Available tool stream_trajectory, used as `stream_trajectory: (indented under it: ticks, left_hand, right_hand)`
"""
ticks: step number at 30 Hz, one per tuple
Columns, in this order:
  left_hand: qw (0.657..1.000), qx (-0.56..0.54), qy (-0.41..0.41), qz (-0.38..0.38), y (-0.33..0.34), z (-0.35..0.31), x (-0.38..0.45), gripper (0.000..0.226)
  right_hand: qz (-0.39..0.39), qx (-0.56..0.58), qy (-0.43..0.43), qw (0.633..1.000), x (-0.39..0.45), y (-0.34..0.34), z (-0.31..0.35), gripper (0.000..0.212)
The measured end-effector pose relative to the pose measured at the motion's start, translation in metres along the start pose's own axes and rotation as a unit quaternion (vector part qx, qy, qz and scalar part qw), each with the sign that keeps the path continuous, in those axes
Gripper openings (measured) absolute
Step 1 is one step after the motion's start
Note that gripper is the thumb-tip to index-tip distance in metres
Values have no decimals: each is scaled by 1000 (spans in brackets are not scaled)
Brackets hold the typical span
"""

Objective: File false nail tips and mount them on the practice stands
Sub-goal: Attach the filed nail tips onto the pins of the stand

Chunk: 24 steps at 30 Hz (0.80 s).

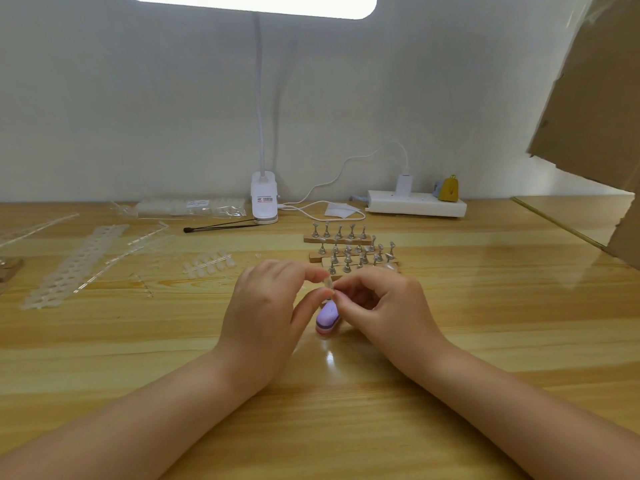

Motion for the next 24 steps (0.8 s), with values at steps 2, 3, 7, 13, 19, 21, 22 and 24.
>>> stream_trajectory:
  ticks: [2,3,7,13,19,21,22,24]
  left_hand:
    - [1000,5,-2,6,0,0,0,31]
    - [1000,6,-2,8,-1,0,0,32]
    - [1000,5,-7,17,-2,0,0,33]
    - [999,-21,-3,25,-3,-1,0,34]
    - [996,-89,-25,0,-4,-2,0,29]
    - [995,-97,-26,-7,-4,-3,0,29]
    - [995,-98,-25,-9,-4,-3,0,29]
    - [994,-101,-29,-11,-5,-3,0,27]
  right_hand:
    - [-3,-5,-12,1000,0,0,0,8]
    - [-3,-8,-17,1000,0,0,0,8]
    - [-1,-14,-30,999,-1,0,-1,9]
    - [-3,-18,-61,998,-1,-1,-2,12]
    - [-26,-42,-117,992,-2,-2,-2,12]
    - [-26,-42,-116,992,-2,-2,-2,11]
    - [-26,-40,-113,992,-2,-1,-2,11]
    - [-27,-39,-105,993,-2,-1,-2,11]
Point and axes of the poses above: each hand's wrist, its own x-axis towards the middle knuckle, its own y-axis out of the palm, z = x × y, the point moved 1 cm from there along x, towards the middle knuckle, and after that the axes turned 7 degrees about z, right-handed, at the moved point
